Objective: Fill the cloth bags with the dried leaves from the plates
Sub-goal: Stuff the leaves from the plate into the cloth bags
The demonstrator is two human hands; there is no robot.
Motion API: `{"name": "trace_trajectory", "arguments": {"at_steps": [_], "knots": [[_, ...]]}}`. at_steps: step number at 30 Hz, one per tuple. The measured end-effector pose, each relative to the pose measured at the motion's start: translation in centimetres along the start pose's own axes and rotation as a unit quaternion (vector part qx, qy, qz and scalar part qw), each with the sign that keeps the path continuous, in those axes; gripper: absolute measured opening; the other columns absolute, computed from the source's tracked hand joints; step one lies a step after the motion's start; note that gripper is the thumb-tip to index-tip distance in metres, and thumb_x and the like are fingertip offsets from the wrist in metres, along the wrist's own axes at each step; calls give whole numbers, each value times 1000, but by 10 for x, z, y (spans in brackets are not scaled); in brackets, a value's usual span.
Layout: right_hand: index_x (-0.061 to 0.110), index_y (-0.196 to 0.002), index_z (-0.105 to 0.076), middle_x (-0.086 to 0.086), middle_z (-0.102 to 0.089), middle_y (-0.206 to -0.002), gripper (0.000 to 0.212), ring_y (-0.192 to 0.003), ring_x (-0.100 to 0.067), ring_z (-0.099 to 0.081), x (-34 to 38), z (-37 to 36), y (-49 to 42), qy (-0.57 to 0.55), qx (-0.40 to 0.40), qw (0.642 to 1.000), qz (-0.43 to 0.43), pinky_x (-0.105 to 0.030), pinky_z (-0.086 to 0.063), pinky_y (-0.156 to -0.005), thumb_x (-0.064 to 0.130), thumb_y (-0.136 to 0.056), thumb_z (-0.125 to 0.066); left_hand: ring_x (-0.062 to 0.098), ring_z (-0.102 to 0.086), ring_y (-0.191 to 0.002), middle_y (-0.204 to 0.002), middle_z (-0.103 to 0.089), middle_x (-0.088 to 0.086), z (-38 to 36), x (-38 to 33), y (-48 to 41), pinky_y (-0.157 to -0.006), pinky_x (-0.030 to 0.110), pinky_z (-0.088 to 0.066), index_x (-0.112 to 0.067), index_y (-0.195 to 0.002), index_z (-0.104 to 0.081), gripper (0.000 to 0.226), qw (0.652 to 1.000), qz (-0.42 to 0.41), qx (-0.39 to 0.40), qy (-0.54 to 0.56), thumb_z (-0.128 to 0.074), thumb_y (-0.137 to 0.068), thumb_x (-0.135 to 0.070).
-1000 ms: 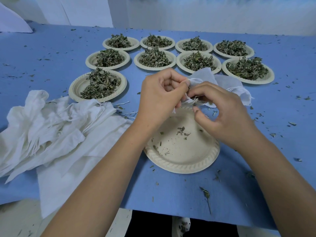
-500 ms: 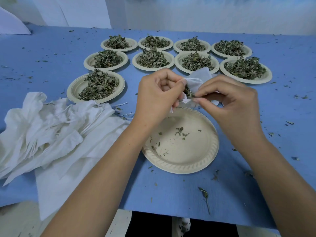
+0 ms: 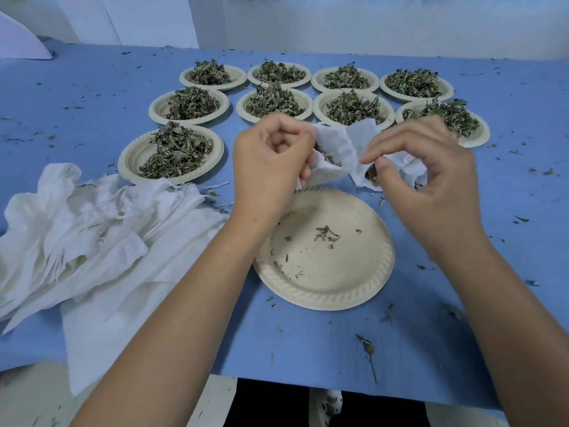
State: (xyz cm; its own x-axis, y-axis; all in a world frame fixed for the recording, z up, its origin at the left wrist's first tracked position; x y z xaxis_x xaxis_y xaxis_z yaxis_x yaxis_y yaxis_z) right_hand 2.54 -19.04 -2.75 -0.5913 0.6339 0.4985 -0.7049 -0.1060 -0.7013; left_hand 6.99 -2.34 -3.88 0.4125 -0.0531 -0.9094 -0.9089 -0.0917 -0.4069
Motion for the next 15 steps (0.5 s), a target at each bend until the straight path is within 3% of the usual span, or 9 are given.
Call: {"name": "trace_trajectory", "arguments": {"at_steps": [1, 3, 5, 6, 13, 15], "knots": [[11, -83, -69, 1, -66, -85, 12, -84, -10, -55, 0, 2, -1, -38, 36, 999, -7, -25, -40, -79, 6, -84, -58, 10, -48, -38, -52, -61, 3, 1, 0, -1, -39, 21, -40, -4, -77, -65, 12, 1000, -2, -19, 5, -62, -88, 1], [13, -87, -71, 3, -65, -91, 9, -81, -10, -57, -1, -1, -1, -91, 199, 974, -56, -23, -42, -72, 5, -82, -69, 12, -48, -39, -50, -61, 0, 1, 0, -2, -39, 22, -40, -3, -77, -65, 12, 999, -4, -37, 8, -62, -88, 1], [23, -98, -72, 11, -62, -107, 24, -94, -7, -56, -4, -10, 4, -52, 362, 926, -94, -21, -44, -82, 11, -77, -77, 14, -49, -41, -50, -60, -1, 0, 0, -1, -40, 23, -40, -4, -77, -65, 12, 999, 1, -34, 8, -62, -88, 1], [27, -100, -71, 14, -60, -111, 29, -99, -5, -54, -7, -15, 8, -25, 407, 908, -90, -18, -42, -86, 12, -77, -78, 15, -50, -42, -50, -60, -2, -1, 0, 0, -40, 23, -40, -5, -77, -65, 12, 1000, 4, -30, 7, -62, -88, 0], [10, -79, -77, 7, -65, -85, 11, -68, -9, -59, -5, -32, 12, -9, 379, 923, -63, -15, -46, -69, -1, -77, -74, 12, -48, -39, -51, -59, 1, -2, -2, 2, -39, 22, -39, -4, -78, -64, 11, 1000, 1, -18, 2, -63, -89, -1], [7, -78, -76, 4, -67, -83, 10, -69, -14, -64, -5, -31, 12, -12, 364, 929, -63, -24, -51, -71, -2, -77, -74, 11, -48, -39, -52, -59, 1, -3, -2, 3, -39, 22, -39, -4, -78, -64, 12, 1000, 0, -16, -3, -63, -89, -1]]}}
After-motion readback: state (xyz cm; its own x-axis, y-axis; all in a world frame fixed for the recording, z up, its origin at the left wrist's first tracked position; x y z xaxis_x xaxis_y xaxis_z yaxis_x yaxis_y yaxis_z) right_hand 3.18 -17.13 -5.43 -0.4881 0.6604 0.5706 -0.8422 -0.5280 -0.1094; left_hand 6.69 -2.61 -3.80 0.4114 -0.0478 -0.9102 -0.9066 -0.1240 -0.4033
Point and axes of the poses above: each hand's wrist, its own y-axis away from the middle knuckle, its own z-axis out of the back of the hand, x = y × z, the point moved 1 cm from there along -y, towards the middle knuckle
